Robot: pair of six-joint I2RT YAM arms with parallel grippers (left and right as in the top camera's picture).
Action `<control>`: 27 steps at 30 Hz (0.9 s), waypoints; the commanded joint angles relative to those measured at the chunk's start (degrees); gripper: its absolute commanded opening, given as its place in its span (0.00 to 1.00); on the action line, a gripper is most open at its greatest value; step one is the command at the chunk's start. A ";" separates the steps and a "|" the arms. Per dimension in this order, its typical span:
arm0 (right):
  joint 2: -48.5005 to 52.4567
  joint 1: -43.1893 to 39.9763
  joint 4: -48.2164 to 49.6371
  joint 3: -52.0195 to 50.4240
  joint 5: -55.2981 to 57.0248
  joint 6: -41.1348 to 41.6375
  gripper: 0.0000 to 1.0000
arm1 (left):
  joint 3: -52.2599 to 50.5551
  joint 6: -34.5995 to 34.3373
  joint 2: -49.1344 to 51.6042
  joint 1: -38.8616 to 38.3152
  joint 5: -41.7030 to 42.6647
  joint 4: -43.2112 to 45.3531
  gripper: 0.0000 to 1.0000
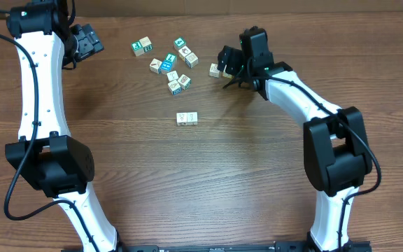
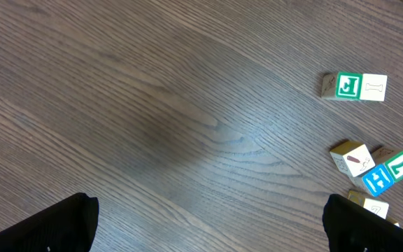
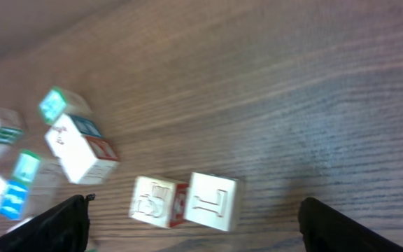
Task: Form a horizontal line
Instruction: 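Lower the right gripper onto the right block of the pair and grasp it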
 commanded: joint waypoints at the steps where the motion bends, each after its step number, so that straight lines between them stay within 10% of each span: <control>1: 0.50 0.31 1.27 0.98 1.90 -0.44 0.90 | 0.79 1.09 -0.55 0.09 -0.55 -0.17 1.00; 27: 6.64 0.15 3.08 0.98 4.70 -1.90 0.59 | 0.79 1.09 -0.55 0.04 -0.55 -0.17 1.00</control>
